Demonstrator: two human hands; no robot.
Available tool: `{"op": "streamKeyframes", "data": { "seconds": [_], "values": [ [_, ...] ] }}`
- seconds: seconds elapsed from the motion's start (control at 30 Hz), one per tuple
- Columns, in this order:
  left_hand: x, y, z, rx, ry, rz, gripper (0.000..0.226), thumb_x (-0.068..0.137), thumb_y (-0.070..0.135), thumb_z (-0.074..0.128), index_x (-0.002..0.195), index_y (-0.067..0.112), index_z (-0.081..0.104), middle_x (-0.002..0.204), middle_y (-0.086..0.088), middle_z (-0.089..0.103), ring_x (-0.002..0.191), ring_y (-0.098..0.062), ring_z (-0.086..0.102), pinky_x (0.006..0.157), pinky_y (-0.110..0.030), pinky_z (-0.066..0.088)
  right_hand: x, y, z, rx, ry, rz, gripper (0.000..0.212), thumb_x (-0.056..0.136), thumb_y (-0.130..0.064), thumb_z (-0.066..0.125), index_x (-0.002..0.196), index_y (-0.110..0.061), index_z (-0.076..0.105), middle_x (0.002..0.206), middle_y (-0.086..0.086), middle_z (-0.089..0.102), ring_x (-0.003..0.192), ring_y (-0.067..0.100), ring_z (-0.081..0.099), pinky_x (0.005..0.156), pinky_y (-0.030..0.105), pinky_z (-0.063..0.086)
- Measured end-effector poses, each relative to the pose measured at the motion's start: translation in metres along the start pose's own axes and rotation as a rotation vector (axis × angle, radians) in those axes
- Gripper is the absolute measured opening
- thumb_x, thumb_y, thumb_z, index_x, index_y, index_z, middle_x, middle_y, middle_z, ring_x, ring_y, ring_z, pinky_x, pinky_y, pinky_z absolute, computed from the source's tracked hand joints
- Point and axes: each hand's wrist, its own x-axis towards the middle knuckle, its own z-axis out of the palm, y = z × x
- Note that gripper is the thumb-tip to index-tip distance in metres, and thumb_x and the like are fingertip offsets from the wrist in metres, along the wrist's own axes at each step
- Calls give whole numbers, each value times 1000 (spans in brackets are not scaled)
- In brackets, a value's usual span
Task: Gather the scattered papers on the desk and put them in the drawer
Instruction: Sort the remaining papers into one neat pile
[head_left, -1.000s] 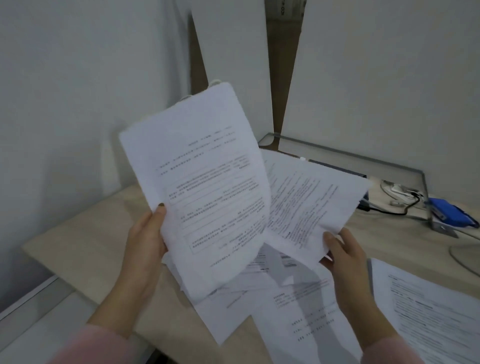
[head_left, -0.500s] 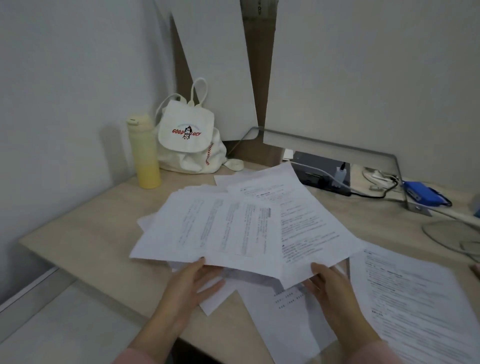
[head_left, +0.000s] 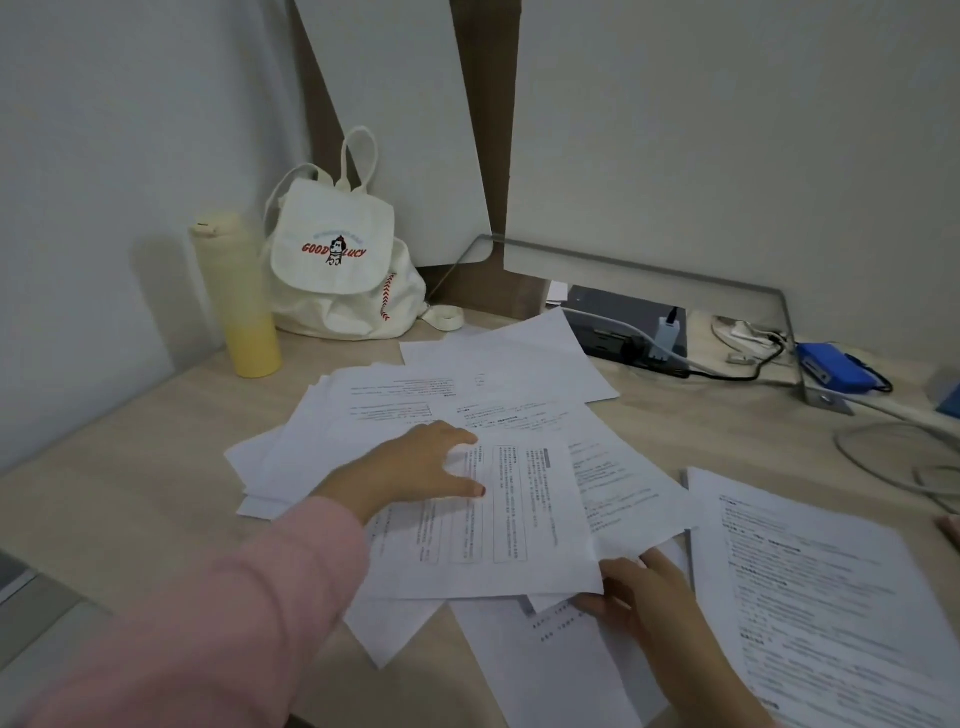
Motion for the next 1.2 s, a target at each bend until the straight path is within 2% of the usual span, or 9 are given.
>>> {"op": "streamKeyframes", "data": {
  "seconds": [0.1, 0.27, 0.5, 0.6, 0.67, 0.87, 0.97, 1.07, 1.2],
  "values": [
    [38, -5, -2, 117, -192, -9, 93, 73, 56, 68, 147, 25, 21, 153, 4, 19, 143, -20, 13, 116, -43, 19, 1, -2, 0, -42, -15, 28, 30, 83, 17, 45, 105, 2, 59, 94, 24, 65, 76, 32, 60, 50, 31, 58],
    [68, -11, 0, 198, -244, -64, 108, 63, 62, 72, 147, 20, 18, 148, 2, 20, 139, -19, 18, 113, -45, 26, 7, -5, -6, -103, -11, 52, 27, 82, 18, 46, 99, 1, 60, 72, 18, 57, 62, 27, 53, 47, 30, 56],
    [72, -24, -6, 162, -235, -119, 77, 66, 59, 72, 127, 23, 43, 123, -1, 45, 114, -20, 43, 98, -36, 39, 12, -12, -4, -148, 47, 29, 17, 91, -3, 50, 102, -9, 61, 87, 16, 64, 71, 30, 61, 44, 28, 54],
    [59, -27, -14, -1, -183, -40, 26, 83, 39, 64, 98, 20, 54, 103, -1, 53, 90, -16, 51, 76, -27, 40, 13, -15, -2, -159, 29, -7, 19, 95, -6, 45, 109, -11, 57, 90, 15, 65, 72, 30, 62, 43, 28, 55],
    [44, -30, -26, -133, -92, -28, 13, 88, 32, 60, 86, 21, 54, 89, 4, 56, 78, -10, 52, 65, -21, 37, 12, -16, -3, -149, 40, -39, 20, 96, -7, 43, 110, -12, 57, 89, 13, 65, 72, 28, 62, 41, 25, 53],
    [-11, -64, -41, -939, 177, -306, 31, 93, 23, 52, 122, 11, 58, 118, -7, 65, 99, -21, 63, 79, -30, 50, -3, -13, 8, 103, -55, -16, 23, 96, -4, 40, 103, -11, 61, 81, 6, 75, 67, 23, 70, 45, 29, 56],
    [-37, -76, -24, -1310, 255, -377, 33, 95, 11, 45, 126, 3, 53, 118, -12, 62, 93, -23, 61, 79, -33, 50, -13, -7, 22, 184, -160, 17, 24, 95, -3, 40, 99, -12, 62, 82, 3, 77, 68, 18, 73, 50, 27, 57],
    [-56, -70, -2, -1441, 287, -425, 30, 95, 9, 45, 124, 9, 51, 107, -8, 63, 94, -24, 60, 87, -40, 48, -26, 2, 41, 176, -249, 34, 27, 94, -3, 41, 102, -13, 65, 90, 7, 76, 80, 24, 71, 58, 29, 59],
    [-77, -58, 11, -1368, 381, -397, 23, 93, 13, 49, 115, 13, 57, 102, -2, 66, 90, -17, 61, 75, -29, 48, -44, 10, 61, 147, -346, 6, 28, 91, -2, 44, 107, -9, 65, 98, 11, 75, 84, 24, 72, 62, 31, 59]
  ]
}}
